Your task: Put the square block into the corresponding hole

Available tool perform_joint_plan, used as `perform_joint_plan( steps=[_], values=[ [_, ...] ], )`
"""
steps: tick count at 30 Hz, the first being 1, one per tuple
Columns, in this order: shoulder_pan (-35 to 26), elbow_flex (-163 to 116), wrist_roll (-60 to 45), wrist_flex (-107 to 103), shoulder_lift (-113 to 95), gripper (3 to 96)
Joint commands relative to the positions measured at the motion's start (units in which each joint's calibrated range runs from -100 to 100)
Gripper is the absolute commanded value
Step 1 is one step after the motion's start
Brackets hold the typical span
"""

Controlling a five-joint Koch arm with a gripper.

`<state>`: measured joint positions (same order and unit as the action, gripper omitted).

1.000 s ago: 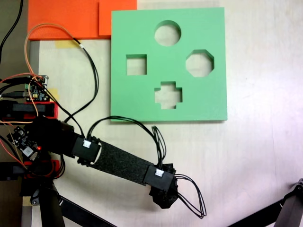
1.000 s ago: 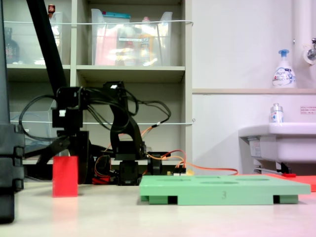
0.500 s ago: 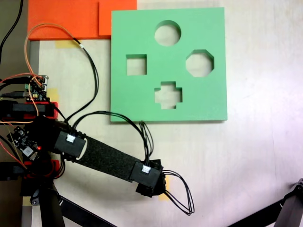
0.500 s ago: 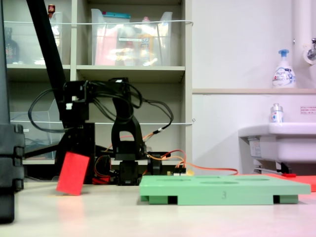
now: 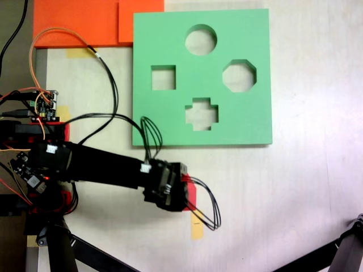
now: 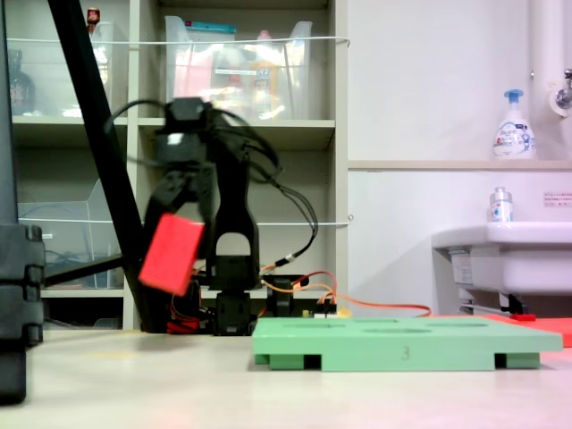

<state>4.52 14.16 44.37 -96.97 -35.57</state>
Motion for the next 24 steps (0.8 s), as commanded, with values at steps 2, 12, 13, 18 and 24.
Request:
perform_joint_plan(
  steps=[2,12,13,18,24],
  values=[
    [-10.06,1.69,9.47,-3.03,-8.57,21.6],
    [-25.49,5.68,24.13,-3.03,3.03,21.6],
    [-26.03,6.58,24.81,-3.03,4.98,21.6],
    [-28.18,9.27,29.01,-3.03,11.13,21.7],
    [-29.69,13.26,30.92,-3.03,18.53,21.7]
  ],
)
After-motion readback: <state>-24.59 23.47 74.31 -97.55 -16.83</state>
